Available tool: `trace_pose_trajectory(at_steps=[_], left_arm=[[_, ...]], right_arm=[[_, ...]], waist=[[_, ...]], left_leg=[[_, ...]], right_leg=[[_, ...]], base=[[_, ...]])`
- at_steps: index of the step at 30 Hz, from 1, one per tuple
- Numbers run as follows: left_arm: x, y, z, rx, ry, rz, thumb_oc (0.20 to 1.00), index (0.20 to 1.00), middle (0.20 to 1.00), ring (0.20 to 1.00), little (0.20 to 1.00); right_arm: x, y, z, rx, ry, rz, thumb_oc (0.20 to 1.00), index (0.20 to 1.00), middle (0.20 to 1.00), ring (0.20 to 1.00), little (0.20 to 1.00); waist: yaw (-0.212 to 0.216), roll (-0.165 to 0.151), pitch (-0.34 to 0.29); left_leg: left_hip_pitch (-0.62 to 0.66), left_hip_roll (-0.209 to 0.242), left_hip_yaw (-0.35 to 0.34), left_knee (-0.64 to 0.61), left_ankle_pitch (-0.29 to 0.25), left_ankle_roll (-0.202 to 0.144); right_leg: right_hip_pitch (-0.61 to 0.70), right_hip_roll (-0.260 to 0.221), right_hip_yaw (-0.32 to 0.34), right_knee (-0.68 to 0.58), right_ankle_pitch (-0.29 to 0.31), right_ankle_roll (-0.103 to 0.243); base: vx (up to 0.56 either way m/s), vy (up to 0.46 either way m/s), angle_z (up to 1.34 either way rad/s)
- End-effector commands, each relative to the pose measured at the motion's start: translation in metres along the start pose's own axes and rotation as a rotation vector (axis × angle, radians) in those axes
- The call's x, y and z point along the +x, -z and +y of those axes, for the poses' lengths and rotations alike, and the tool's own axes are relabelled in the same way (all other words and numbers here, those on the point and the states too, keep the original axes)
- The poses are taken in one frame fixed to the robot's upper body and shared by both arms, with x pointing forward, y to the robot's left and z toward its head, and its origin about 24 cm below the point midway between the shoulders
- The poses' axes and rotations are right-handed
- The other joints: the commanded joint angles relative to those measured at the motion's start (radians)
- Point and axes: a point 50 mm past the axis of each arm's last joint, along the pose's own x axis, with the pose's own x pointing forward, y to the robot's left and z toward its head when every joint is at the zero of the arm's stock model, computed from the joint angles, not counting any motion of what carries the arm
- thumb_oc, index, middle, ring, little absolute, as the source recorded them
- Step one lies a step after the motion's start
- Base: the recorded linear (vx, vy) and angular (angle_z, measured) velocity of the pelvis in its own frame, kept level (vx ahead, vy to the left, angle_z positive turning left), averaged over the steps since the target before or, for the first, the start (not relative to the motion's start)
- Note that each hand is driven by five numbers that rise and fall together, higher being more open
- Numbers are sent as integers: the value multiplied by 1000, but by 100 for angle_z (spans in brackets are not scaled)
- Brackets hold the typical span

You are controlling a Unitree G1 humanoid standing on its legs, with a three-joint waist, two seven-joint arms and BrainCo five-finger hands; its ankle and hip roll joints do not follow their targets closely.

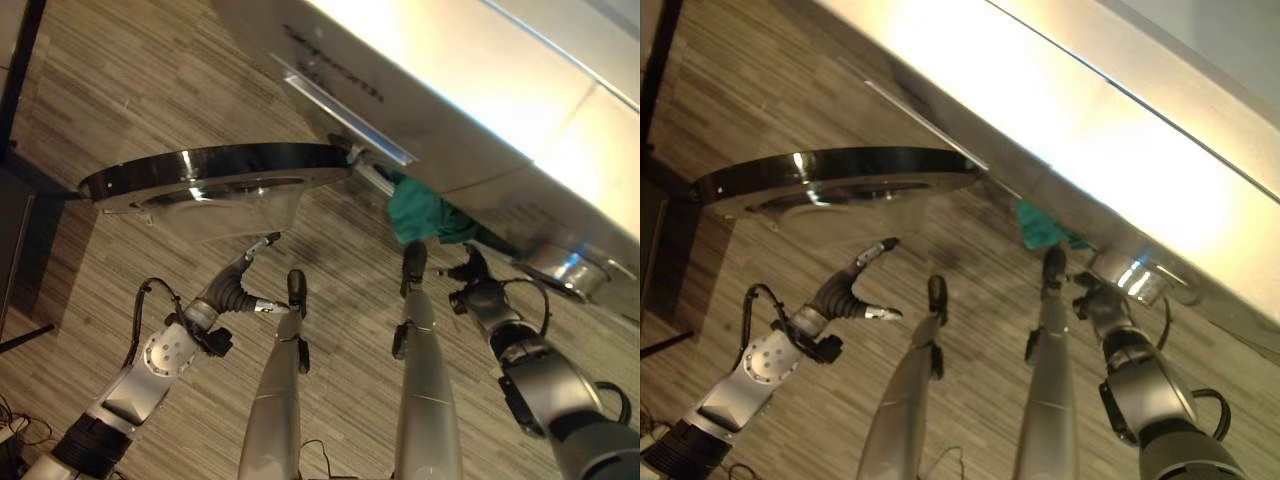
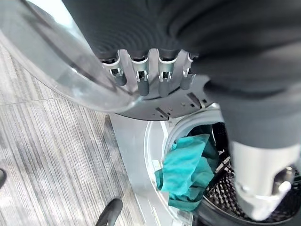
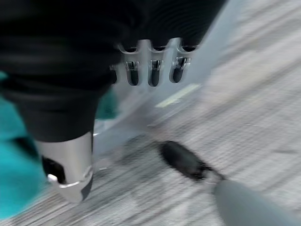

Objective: Grab the laundry basket,head to the washer,open it,put in the laundry and shut it.

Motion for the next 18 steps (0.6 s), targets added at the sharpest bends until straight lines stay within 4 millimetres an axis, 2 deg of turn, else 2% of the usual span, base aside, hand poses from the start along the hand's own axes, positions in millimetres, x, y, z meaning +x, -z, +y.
trace_pose_trajectory(at_steps=[1, 12, 16, 18], left_arm=[[-4, -10, 0, 50, 15, -41, 1000, 1000, 1000, 1000, 1000], [-6, -1, -12, 23, 7, 0, 1000, 1000, 1000, 1000, 1000], [-9, -1, -11, 26, -11, 4, 1000, 1000, 1000, 1000, 1000], [-11, -1, -8, 43, -29, 6, 1000, 1000, 1000, 1000, 1000]], right_arm=[[-4, 19, 6, 16, -26, 51, 1000, 1000, 1000, 1000, 1000], [-3, 25, 1, 334, 12, 170, 1000, 1000, 1000, 1000, 1000], [0, 21, -7, 447, 55, 176, 1000, 1000, 1000, 1000, 1000], [3, 14, -19, 536, 98, 162, 1000, 1000, 1000, 1000, 1000]], waist=[[-12, 18, -14], [30, 27, -37], [40, 34, -40], [48, 42, -40]], left_leg=[[-15, -7, -1, 103, -137, 39], [-69, -31, -18, 119, -141, 50], [-81, -36, -17, 118, -143, 52], [-89, -38, -19, 115, -141, 52]], right_leg=[[12, -31, 28, -44, -86, 73], [3, -50, 15, -47, -90, 79], [-4, -53, 15, -47, -92, 80], [-12, -55, 14, -47, -93, 83]], base=[[-25, 18, 19], [-13, 31, 7], [-6, 30, 2], [-1, 35, 1]])
